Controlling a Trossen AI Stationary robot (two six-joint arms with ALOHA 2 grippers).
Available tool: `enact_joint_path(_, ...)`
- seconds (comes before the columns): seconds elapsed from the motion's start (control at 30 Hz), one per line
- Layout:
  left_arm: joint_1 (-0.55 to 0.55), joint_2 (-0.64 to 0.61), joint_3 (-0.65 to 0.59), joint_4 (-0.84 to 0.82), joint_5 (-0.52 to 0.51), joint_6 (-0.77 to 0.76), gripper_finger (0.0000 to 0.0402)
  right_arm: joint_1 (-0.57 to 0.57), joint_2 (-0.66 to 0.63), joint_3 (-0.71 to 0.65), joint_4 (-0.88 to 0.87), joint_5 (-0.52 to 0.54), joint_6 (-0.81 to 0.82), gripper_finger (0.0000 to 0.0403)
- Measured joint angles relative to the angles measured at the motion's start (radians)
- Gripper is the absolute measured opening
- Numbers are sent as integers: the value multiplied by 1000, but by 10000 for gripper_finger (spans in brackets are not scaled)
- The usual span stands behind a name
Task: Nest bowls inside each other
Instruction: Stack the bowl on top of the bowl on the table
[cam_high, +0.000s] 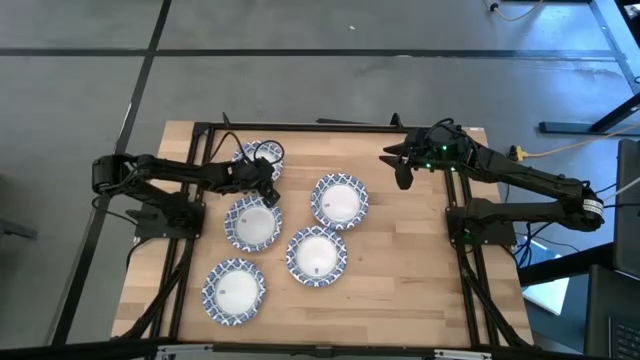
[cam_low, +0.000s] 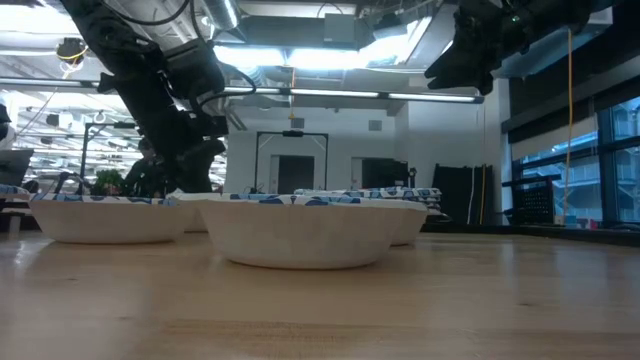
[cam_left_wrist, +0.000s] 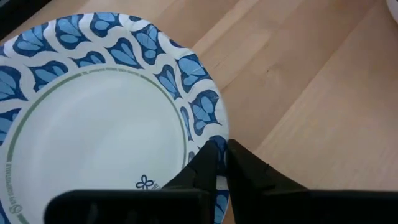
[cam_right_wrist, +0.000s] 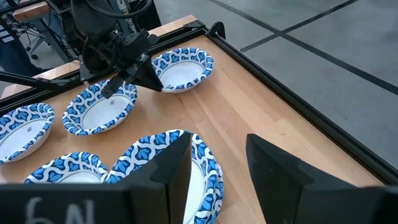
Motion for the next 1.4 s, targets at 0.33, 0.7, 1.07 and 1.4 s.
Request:
enact_joint_path(0.33,0,0,0,2,21,8,14,0,0,0,-25,0,-1,154)
enact_joint_path(0.7,0,-2,0,57,143,7,9,0,0,0,-46,0,-26,154)
enact_joint_path(1.07,0,-8,0,128,173,8,9,0,0,0,-45,14,-47,154)
enact_joint_path(1.4,35,-111,1,175,182,31,1,0,0,0,-51,52,-52,154)
